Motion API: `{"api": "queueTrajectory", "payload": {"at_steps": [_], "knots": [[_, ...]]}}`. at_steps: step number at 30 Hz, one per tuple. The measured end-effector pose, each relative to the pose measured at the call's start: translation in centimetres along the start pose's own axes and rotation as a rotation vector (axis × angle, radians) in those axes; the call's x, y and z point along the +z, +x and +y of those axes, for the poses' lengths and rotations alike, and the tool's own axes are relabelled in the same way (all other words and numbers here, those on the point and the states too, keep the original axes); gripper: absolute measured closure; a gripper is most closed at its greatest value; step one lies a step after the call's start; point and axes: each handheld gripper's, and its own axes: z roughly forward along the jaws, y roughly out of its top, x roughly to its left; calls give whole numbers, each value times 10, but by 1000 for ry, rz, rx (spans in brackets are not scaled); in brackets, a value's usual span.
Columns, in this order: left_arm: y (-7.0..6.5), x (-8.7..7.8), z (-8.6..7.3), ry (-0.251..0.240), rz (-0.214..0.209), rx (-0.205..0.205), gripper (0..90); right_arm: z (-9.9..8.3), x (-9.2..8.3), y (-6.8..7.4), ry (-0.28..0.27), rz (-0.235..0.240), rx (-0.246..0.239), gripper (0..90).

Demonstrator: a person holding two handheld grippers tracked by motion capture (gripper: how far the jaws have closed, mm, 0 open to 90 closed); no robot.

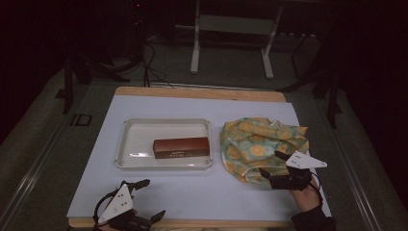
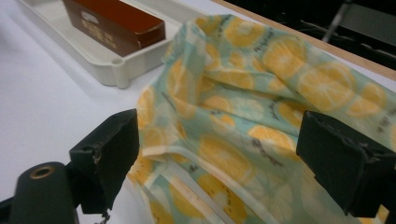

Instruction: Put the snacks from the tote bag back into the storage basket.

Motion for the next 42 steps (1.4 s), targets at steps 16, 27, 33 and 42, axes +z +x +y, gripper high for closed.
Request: {"api": "queueTrajectory", "payload": {"at_steps": [16, 27, 33, 42], "knots": [[-1, -1, -1, 12, 1, 7, 0, -12, -6, -8, -24, -101, 45, 138], [-1, -1, 0, 8, 3, 3, 0, -16, -7, -11, -27, -124, 70, 138], [0, -1, 0, 6, 3, 3, 0, -16, -9, -12, -40, -127, 91, 138], [0, 0, 0, 5, 2, 2, 0, -18, -7, -15, -26, -117, 111, 139]]}}
